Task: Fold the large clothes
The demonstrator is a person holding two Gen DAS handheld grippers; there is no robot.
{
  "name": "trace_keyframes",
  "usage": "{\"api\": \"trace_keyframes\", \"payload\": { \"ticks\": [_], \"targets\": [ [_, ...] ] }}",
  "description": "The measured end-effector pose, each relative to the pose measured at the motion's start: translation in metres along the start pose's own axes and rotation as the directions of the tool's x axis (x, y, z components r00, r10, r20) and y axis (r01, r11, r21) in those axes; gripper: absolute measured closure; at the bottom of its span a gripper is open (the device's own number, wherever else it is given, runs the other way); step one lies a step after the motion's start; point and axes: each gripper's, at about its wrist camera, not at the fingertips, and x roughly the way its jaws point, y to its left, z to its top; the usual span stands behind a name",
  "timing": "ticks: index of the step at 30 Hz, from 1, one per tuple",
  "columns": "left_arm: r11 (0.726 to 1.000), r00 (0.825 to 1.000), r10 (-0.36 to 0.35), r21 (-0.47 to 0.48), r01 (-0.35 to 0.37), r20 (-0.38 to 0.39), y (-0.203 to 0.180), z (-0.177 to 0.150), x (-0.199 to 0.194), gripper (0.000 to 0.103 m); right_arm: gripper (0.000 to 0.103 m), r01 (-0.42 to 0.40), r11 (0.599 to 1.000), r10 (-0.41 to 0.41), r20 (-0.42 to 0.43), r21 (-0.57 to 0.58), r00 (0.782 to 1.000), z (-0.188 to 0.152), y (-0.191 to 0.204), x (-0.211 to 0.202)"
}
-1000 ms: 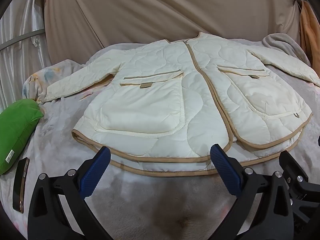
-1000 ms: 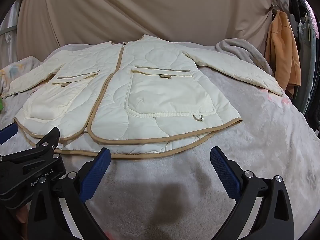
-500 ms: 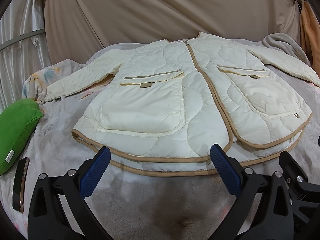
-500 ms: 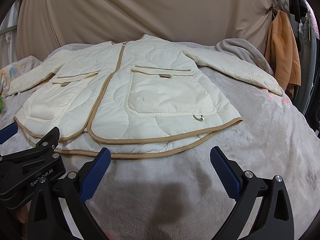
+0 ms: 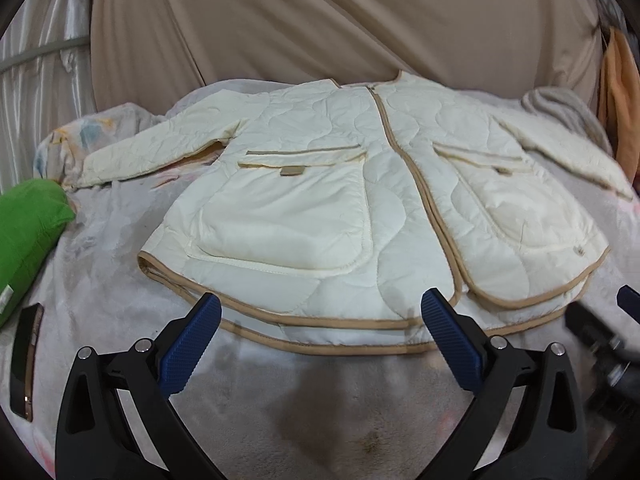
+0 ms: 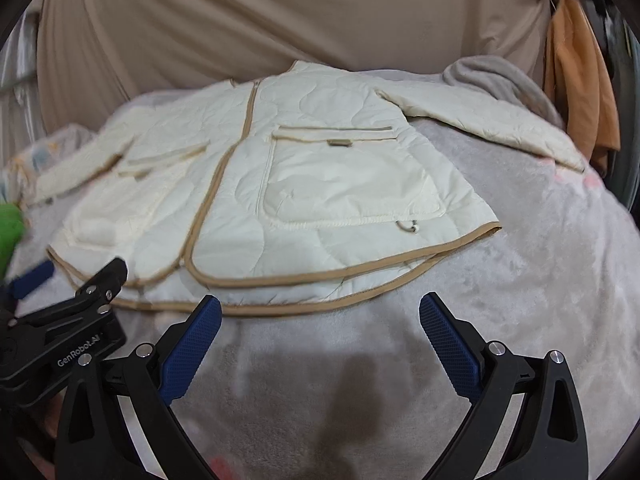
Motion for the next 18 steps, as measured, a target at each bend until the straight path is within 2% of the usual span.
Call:
{"api": "trace_keyframes", "payload": {
  "ticks": [2, 5, 7, 9, 14, 18],
  "targets": [
    [1.0, 1.0, -0.012, -0.016, 0.012, 0.007, 0.018, 0.012, -0.006, 0.005, 0.006, 0.03, 0.999, -0.03, 0.025, 0.022, 0.999, 0.021, -0.028, -0.007],
    [1.0, 0.999, -0.013, -0.021, 0.013, 0.031, 0.042, 0.034, -0.01, 0.005, 0.005, 0.06, 0.994, -0.065, 0.059, 0.096, 0.996, 0.059, -0.091, -0.009],
    [1.0, 0.999, -0.024, -0.017, 0.024, 0.032, 0.055, 0.053, -0.005, 0.005, 0.005, 0.085, 0.983, -0.097, 0.064, 0.162, 0.993, 0.086, -0.145, 0.002],
    [1.0, 0.999, -0.002, -0.02, 0.002, 0.038, 0.068, 0.071, 0.004, 0.005, 0.005, 0.085, 0.968, -0.101, 0.057, 0.236, 0.993, 0.108, -0.193, 0.018],
    [0.998, 1.0, 0.003, -0.07, -0.001, 0.022, 0.09, 0.103, 0.036, 0.005, 0.005, 0.128, 0.898, -0.144, 0.007, 0.421, 0.99, 0.15, -0.302, 0.071],
    [0.987, 0.999, -0.046, -0.156, 0.041, -0.027, 0.109, 0.124, 0.072, 0.005, 0.011, 0.177, 0.826, -0.192, -0.028, 0.536, 0.981, 0.163, -0.364, 0.107]
  ]
}}
